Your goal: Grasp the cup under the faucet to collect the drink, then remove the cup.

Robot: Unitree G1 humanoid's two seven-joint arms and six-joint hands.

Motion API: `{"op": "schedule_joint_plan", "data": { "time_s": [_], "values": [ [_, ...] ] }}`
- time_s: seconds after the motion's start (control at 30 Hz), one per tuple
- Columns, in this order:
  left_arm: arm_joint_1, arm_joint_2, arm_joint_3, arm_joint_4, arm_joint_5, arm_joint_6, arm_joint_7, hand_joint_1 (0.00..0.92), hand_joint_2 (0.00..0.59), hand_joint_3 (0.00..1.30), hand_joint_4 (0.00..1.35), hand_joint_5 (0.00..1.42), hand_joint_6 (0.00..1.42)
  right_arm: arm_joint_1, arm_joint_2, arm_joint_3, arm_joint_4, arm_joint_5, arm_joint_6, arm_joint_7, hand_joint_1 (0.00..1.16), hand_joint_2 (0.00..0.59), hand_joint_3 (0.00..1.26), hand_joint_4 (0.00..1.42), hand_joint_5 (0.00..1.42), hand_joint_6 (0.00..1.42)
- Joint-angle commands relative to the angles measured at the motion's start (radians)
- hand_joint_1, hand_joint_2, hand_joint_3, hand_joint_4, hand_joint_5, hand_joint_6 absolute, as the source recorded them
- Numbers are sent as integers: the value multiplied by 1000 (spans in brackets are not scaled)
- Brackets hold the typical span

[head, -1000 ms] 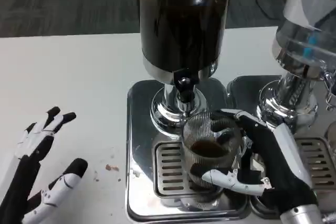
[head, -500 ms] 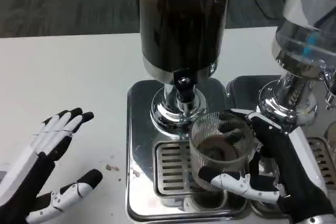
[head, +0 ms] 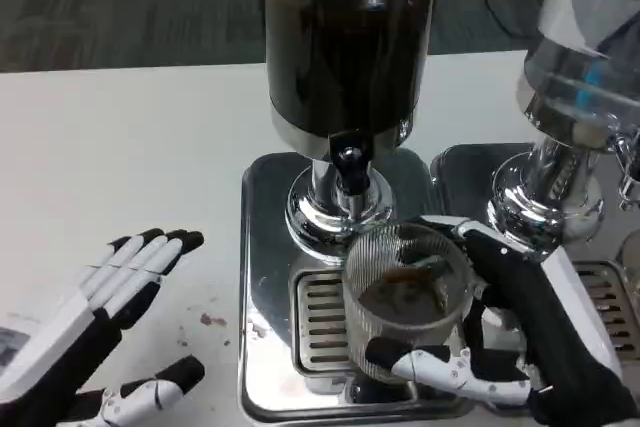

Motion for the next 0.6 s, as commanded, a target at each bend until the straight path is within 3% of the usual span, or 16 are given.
{"op": "schedule_joint_plan", "data": {
  "time_s": [0.03,0.2,0.3,0.6],
  "values": [
    [53,30,15,-79,-4,3,-29,0,246,0,0,0,0,-12,-11,-2,-69,40,4,38,889,164,518,602,872,1217],
    [94,22,18,-128,-33,45,-64,0,249,0,0,0,0,5,5,-4,-72,41,-1,30,877,171,518,610,861,1214],
    [102,25,18,-146,-36,69,-85,0,247,0,0,0,0,14,-12,-11,-88,49,-11,48,874,172,518,610,861,1198],
    [133,-4,23,-199,-53,127,-101,0,240,0,0,0,0,45,-9,-17,-139,65,-3,55,872,172,518,610,861,1197]
  ]
}}
